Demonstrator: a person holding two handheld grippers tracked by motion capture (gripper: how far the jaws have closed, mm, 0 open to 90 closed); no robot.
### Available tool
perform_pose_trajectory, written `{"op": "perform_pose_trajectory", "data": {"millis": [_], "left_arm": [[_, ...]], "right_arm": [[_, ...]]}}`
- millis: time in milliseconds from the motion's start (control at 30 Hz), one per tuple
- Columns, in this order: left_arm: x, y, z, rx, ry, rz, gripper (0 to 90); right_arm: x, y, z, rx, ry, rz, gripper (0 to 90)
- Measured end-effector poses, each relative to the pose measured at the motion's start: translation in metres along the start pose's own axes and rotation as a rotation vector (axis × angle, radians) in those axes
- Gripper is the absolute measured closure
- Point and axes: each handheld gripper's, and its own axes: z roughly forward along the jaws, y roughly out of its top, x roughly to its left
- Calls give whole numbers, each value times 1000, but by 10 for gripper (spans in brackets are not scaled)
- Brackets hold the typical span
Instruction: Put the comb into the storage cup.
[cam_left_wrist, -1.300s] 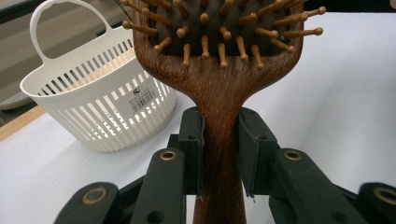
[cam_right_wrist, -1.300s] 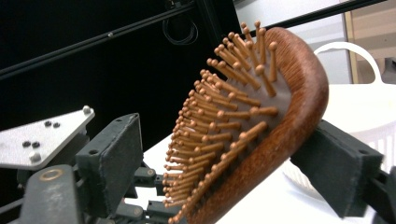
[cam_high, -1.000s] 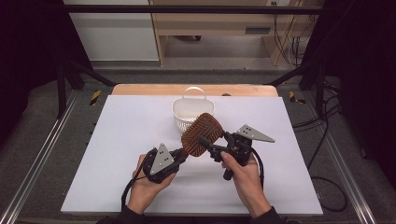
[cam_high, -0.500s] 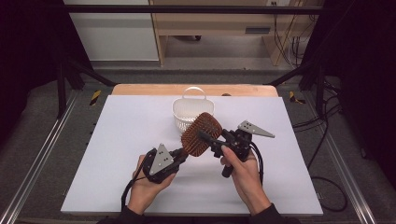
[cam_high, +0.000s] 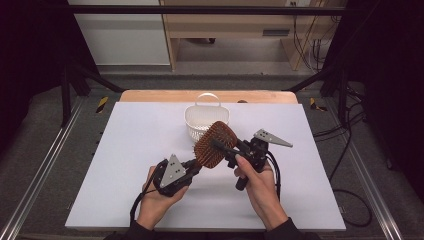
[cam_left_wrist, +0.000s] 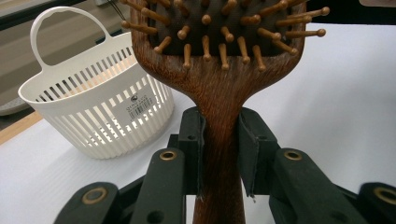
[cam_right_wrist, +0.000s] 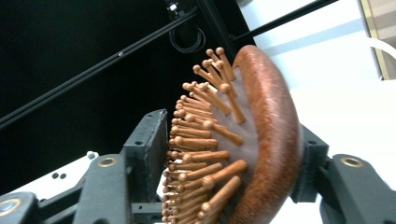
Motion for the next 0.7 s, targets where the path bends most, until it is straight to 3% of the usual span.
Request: {"op": "perform_pose_trajectory", "data": {"millis": [500,700], "left_arm": [[2,-3,0,7,-1,-18,723],[4,-4,0,0,1,-36,723]], "right_arm": [[6,-2,6,13,6,-8,471],[13,0,10,22,-7,-38,497]]}}
